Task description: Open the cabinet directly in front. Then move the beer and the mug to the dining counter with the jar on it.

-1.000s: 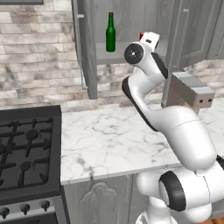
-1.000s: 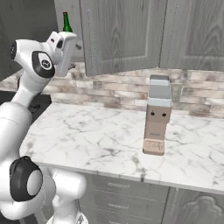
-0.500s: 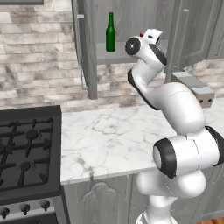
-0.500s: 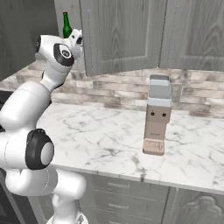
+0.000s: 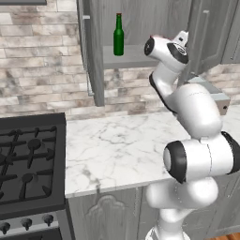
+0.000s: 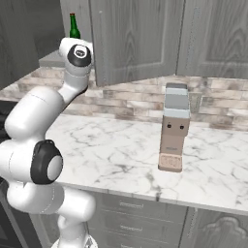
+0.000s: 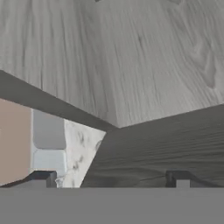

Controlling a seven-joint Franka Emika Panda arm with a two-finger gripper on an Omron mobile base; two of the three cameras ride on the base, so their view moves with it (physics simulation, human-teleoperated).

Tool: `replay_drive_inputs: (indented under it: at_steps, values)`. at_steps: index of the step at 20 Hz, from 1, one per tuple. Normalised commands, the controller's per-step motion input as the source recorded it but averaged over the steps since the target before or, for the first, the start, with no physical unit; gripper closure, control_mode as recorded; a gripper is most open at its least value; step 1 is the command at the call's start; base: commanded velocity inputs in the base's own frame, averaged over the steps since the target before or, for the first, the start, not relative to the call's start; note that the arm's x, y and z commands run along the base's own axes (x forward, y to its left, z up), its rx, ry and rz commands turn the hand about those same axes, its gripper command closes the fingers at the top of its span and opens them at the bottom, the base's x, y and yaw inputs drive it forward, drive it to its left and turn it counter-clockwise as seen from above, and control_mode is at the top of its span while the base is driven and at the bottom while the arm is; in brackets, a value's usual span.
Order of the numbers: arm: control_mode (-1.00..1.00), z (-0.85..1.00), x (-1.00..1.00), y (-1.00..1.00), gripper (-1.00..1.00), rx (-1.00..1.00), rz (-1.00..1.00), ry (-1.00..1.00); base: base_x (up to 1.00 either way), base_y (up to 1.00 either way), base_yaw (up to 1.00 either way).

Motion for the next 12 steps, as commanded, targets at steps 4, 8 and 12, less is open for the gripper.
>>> replay_drive_inputs:
  at_steps: [4, 8, 12]
  values:
    - [-1.00, 0.00, -0.64, -0.91, -1.00, 0.00, -0.52, -0.05, 0.00, 0.00, 0.00]
    - [-1.00, 0.00, -0.45, -0.86, -1.00, 0.00, -0.59, 0.00, 0.00, 0.00, 0.00]
    - [-1.00, 0.00, -0.16, -0.89, -1.00, 0.01, -0.18, -0.16, 0.00, 0.00, 0.00]
